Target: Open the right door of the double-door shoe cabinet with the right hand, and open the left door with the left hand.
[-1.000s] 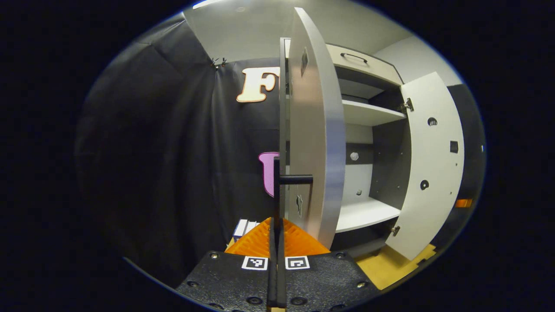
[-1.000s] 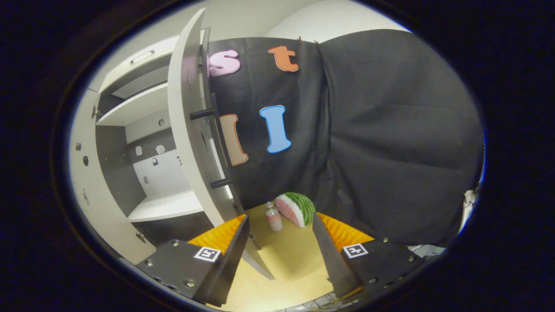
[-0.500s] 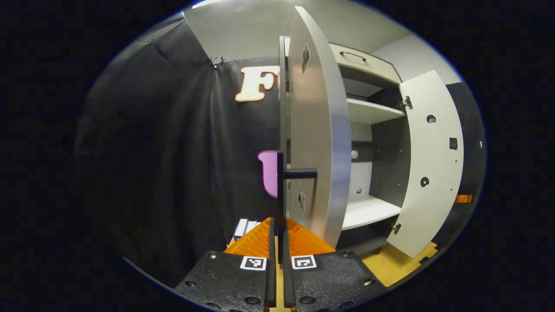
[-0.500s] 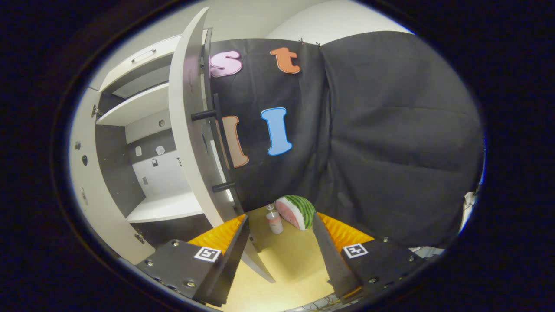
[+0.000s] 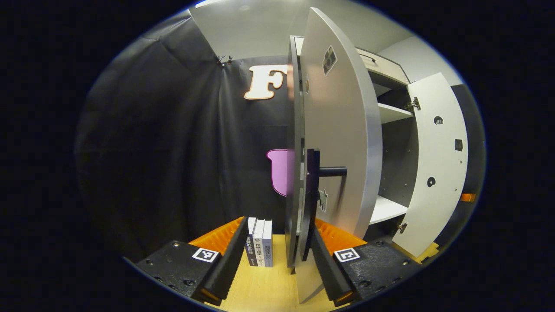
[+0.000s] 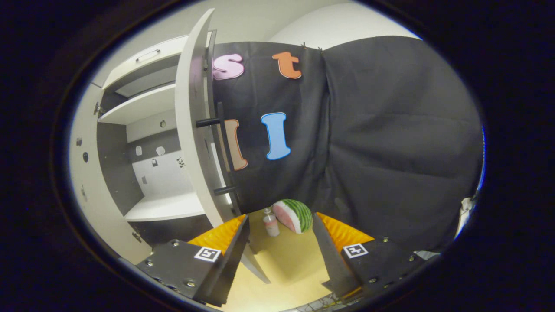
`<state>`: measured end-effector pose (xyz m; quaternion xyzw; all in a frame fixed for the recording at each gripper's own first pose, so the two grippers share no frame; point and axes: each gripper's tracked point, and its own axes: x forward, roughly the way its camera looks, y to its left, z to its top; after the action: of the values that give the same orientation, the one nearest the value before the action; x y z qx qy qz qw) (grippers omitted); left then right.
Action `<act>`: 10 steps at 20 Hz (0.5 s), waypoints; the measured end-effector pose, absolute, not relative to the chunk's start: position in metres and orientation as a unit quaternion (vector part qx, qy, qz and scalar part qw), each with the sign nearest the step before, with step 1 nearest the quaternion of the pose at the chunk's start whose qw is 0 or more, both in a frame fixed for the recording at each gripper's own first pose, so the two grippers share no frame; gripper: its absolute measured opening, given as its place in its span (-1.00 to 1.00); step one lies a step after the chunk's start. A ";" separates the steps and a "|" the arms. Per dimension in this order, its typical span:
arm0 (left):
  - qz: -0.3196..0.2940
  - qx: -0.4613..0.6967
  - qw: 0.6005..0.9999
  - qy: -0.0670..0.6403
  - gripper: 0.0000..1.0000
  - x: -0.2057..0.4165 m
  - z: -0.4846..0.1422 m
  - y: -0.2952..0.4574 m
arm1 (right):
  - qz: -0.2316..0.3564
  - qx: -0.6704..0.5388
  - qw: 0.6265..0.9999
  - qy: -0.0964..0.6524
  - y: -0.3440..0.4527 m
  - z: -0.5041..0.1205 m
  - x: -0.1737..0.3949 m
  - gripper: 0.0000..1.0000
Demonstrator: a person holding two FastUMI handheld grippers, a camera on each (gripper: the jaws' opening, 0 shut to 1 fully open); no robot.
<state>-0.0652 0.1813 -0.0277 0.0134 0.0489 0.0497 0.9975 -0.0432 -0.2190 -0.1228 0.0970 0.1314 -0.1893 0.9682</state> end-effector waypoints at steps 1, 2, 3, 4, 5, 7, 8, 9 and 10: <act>0.052 0.016 0.997 0.049 0.65 -0.067 -0.027 0.182 | -0.188 0.091 0.969 0.130 -0.218 -0.120 -0.045 0.74; 0.055 0.017 0.997 0.047 0.66 -0.070 -0.026 0.182 | -0.186 0.086 0.970 0.129 -0.216 -0.118 -0.047 0.74; 0.058 0.017 0.997 0.039 0.66 -0.074 -0.021 0.183 | -0.183 0.079 0.971 0.129 -0.213 -0.116 -0.049 0.74; 0.058 0.015 0.998 0.031 0.77 -0.078 -0.015 0.181 | -0.181 0.073 0.972 0.128 -0.211 -0.115 -0.051 0.74; 0.061 0.014 0.998 0.028 0.77 -0.083 -0.011 0.181 | -0.178 0.068 0.973 0.128 -0.207 -0.112 -0.052 0.74; 0.068 0.012 0.997 0.027 0.77 -0.096 -0.003 0.178 | -0.167 0.059 0.977 0.118 -0.196 -0.102 -0.053 0.74; 0.071 0.012 0.997 0.025 0.67 -0.102 0.002 0.176 | -0.160 0.055 0.979 0.113 -0.188 -0.096 -0.052 0.74; 0.072 0.011 0.997 0.023 0.77 -0.109 0.005 0.171 | -0.154 0.050 0.981 0.107 -0.181 -0.090 -0.052 0.74; 0.071 0.011 0.997 0.022 0.77 -0.115 0.010 0.164 | -0.148 0.044 0.983 0.101 -0.176 -0.083 -0.052 0.74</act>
<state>-0.1149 0.1638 0.0098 0.0106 0.0224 0.0709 0.9972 -0.0521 -0.1758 -0.0833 0.0444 0.1005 -0.1477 0.9829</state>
